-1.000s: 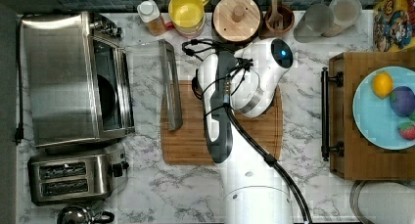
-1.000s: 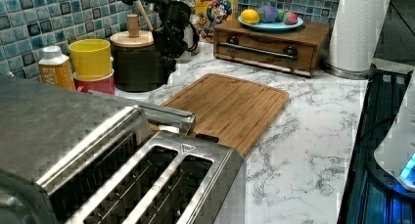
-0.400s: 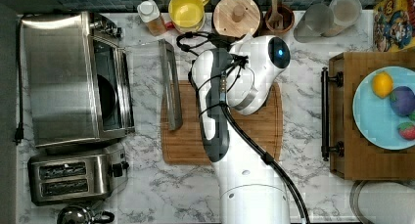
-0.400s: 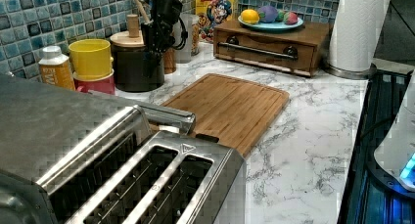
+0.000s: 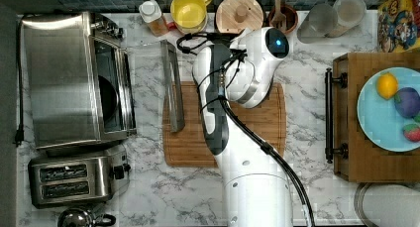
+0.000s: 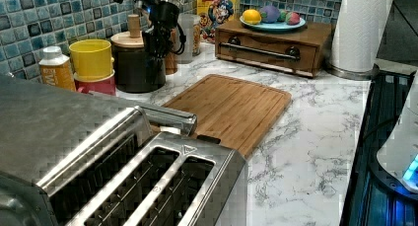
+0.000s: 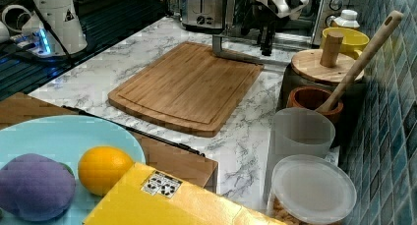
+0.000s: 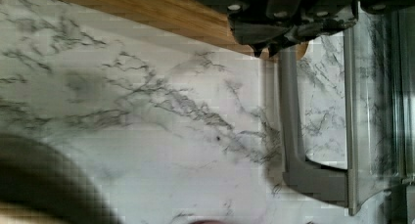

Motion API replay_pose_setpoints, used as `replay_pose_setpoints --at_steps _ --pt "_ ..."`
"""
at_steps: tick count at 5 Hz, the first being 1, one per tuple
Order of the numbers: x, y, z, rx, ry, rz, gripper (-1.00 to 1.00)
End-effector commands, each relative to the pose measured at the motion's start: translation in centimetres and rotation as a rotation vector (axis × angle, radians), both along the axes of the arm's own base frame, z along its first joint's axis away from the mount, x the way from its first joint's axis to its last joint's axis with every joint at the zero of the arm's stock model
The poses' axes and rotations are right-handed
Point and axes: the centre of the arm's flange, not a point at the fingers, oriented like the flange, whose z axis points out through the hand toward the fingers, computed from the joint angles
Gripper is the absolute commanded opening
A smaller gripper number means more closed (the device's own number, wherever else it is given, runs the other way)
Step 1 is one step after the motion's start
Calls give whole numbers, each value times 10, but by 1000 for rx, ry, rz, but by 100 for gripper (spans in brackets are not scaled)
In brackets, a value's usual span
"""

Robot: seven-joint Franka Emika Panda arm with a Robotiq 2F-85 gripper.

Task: Close the oven.

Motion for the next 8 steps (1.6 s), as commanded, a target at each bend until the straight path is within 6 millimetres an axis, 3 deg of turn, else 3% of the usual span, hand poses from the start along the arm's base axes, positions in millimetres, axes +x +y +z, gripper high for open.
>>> replay_pose_setpoints --at_steps 1,3,4,7,8 --pt "27 85 33 85 -70 186 -100" --pt "30 87 30 63 -3 141 -100" --pt "33 88 8 86 88 121 -100" --pt "24 120 -22 123 205 167 -100" --pt "20 127 -15 136 194 183 -100"
